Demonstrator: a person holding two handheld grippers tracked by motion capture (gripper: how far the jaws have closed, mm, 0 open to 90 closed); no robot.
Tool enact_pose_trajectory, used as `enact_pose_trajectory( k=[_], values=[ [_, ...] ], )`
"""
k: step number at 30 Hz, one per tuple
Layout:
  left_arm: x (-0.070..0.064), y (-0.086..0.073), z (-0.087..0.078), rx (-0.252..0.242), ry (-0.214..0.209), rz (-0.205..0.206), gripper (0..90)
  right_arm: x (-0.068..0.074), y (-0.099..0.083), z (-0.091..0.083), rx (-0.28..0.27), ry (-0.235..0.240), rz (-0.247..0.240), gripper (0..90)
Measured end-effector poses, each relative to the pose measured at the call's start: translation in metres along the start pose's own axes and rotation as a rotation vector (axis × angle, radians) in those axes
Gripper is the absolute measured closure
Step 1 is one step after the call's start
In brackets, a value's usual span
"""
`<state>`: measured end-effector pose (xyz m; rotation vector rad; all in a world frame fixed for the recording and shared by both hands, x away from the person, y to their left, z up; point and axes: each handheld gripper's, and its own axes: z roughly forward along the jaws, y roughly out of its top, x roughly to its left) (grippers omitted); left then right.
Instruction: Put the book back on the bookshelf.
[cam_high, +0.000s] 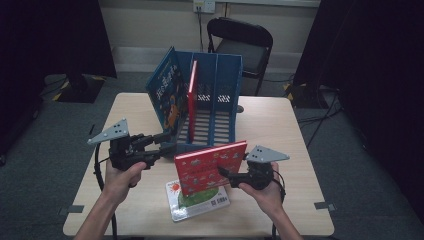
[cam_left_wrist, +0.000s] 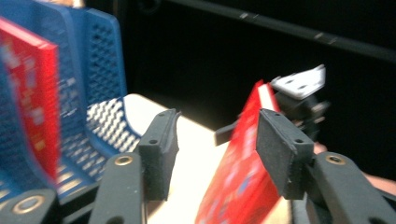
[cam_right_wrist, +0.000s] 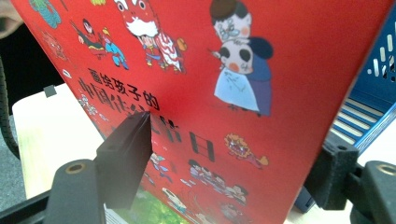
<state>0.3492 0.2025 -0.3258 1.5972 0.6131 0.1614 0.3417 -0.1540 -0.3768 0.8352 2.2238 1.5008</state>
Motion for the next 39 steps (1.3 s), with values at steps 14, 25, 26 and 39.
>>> enact_pose_trajectory(
  k=[14, 25, 26, 39],
  values=[
    [0.013, -0.028, 0.028, 0.151, -0.002, -0.007, 43.6, -0.005, 0.004, -0.006, -0.026, -0.005, 0.015, 31.7],
    [0.014, -0.034, 0.037, 0.141, -0.063, -0.076, 47.7, -0.008, 0.009, -0.002, -0.007, 0.018, 0.017, 31.1],
    [0.014, -0.034, 0.037, 0.139, -0.067, -0.082, 47.8, -0.008, 0.009, -0.002, -0.008, 0.017, 0.018, 30.9],
    [0.014, -0.037, 0.040, 0.151, -0.080, -0.089, 42.5, -0.012, 0.015, -0.001, -0.031, -0.018, 0.040, 29.5]
  ],
)
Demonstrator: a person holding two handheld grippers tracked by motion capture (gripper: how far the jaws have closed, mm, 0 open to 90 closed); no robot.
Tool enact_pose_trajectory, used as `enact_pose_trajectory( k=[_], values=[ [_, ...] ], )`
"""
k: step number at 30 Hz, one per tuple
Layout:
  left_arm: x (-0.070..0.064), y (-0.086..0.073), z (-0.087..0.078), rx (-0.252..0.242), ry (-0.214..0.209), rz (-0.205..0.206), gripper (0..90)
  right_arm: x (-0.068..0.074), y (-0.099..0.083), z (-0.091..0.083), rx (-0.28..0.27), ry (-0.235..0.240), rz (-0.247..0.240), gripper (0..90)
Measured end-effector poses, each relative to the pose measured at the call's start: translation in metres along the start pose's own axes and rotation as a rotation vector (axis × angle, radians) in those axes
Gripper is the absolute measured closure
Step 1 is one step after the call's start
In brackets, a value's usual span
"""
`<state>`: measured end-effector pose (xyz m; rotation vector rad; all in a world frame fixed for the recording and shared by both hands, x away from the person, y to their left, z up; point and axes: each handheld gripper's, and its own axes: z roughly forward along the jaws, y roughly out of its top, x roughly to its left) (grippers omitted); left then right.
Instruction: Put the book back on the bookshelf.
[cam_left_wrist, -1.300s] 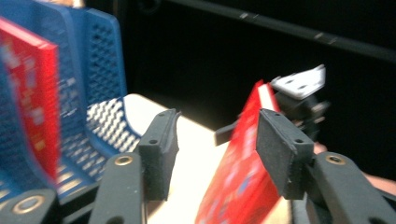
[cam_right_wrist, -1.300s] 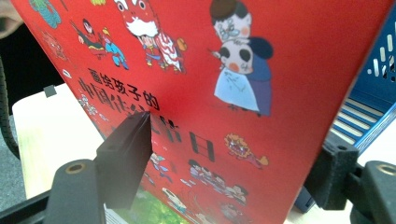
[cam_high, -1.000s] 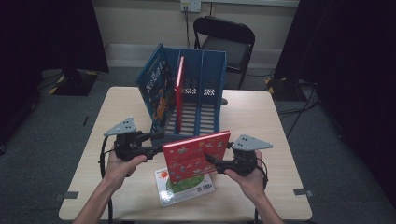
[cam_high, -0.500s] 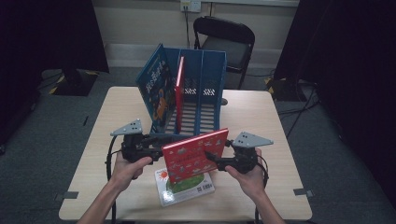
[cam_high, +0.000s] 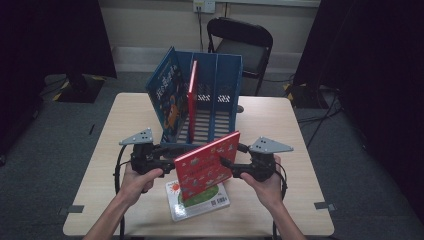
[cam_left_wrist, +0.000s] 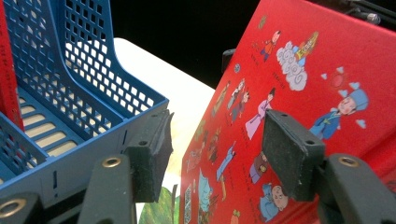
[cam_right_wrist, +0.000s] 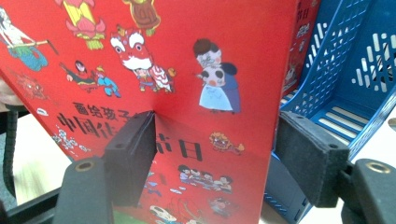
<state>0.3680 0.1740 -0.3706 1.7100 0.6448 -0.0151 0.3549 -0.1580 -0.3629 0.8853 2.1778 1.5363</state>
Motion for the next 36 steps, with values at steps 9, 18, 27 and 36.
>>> enact_pose_trajectory(
  k=[9, 18, 27, 36],
  values=[
    [-0.008, -0.001, 0.003, 0.019, -0.032, 0.062, 40.7, 0.001, 0.002, 0.004, -0.003, -0.008, -0.011, 32.8],
    [-0.013, -0.002, 0.007, 0.023, -0.042, 0.098, 38.5, -0.001, 0.003, 0.010, 0.000, 0.017, -0.008, 33.0],
    [-0.018, -0.003, 0.014, 0.042, -0.035, 0.127, 35.6, 0.002, -0.002, 0.010, 0.011, 0.019, -0.015, 32.3],
    [-0.020, -0.004, 0.015, 0.037, -0.028, 0.146, 33.5, 0.005, -0.004, 0.013, 0.030, 0.040, -0.027, 32.5]
  ],
)
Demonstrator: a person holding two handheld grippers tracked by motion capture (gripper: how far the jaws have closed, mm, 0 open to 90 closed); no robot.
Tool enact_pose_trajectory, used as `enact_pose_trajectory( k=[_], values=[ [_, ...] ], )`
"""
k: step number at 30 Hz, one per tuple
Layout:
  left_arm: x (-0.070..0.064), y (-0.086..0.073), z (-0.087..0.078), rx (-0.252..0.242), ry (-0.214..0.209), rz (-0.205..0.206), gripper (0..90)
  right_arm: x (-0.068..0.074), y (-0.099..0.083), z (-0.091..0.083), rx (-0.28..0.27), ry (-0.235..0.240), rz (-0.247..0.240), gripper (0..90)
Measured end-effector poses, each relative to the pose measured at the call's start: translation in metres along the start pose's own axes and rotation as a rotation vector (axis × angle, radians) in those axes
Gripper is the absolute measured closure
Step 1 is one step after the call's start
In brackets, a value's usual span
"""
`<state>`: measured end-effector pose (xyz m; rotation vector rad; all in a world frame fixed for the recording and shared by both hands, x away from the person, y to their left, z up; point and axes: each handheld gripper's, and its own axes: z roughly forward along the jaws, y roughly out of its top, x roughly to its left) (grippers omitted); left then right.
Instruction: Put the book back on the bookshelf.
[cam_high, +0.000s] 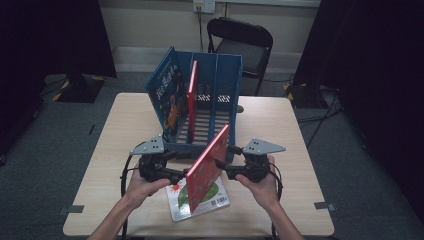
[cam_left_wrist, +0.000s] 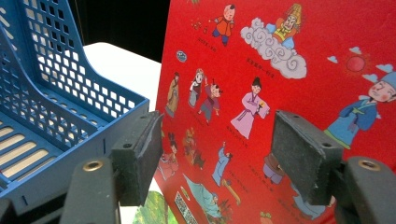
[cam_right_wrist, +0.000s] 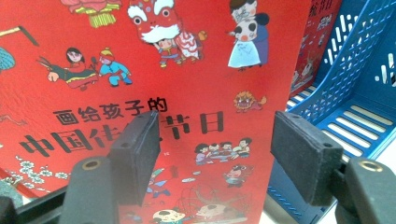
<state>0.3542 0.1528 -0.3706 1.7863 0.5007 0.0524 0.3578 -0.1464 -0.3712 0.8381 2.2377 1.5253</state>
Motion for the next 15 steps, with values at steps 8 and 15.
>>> enact_pose_trajectory(
  k=[8, 15],
  values=[
    [-0.0004, -0.0019, 0.0020, -0.008, -0.008, -0.005, 29.9, 0.0021, 0.0005, 0.0036, -0.001, -0.003, 0.003, 33.9],
    [-0.0011, -0.0014, 0.0031, -0.004, 0.009, -0.002, 25.4, 0.0023, 0.0011, 0.0058, -0.001, -0.001, 0.006, 33.9]
  ],
)
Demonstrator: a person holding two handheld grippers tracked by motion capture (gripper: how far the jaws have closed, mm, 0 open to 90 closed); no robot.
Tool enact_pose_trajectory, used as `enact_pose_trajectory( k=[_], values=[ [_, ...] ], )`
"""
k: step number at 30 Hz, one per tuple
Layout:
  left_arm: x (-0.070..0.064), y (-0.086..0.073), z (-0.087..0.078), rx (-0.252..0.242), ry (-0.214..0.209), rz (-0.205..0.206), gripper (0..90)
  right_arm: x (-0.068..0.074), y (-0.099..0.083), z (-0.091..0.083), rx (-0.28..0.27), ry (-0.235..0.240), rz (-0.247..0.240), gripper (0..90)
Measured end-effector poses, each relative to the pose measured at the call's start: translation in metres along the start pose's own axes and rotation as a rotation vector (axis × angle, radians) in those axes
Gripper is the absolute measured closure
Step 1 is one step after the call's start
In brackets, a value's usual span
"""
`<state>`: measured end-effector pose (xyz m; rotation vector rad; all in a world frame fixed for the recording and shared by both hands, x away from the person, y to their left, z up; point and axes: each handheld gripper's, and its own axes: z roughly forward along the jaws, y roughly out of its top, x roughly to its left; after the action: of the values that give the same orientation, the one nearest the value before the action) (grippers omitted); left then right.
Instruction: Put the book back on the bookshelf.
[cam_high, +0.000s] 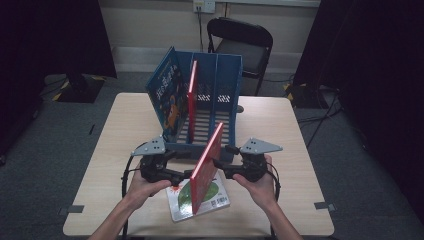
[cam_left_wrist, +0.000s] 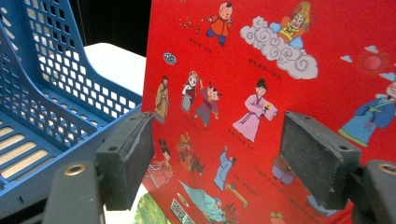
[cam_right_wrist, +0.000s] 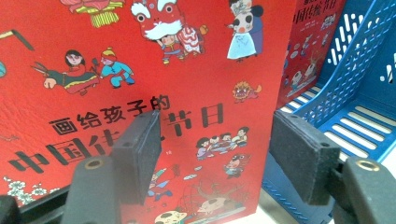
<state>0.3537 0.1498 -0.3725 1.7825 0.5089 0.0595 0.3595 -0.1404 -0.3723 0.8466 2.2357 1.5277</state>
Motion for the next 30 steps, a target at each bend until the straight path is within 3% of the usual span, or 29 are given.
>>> enact_pose_trajectory(
  k=[13, 30],
  values=[
    [-0.003, -0.002, 0.004, 0.003, 0.020, 0.002, 20.0, 0.000, 0.003, 0.007, 0.002, 0.013, 0.001, 33.8],
    [-0.005, -0.007, 0.011, 0.042, 0.002, 0.010, 18.4, 0.001, 0.004, 0.014, 0.009, 0.024, -0.001, 33.9]
  ],
)
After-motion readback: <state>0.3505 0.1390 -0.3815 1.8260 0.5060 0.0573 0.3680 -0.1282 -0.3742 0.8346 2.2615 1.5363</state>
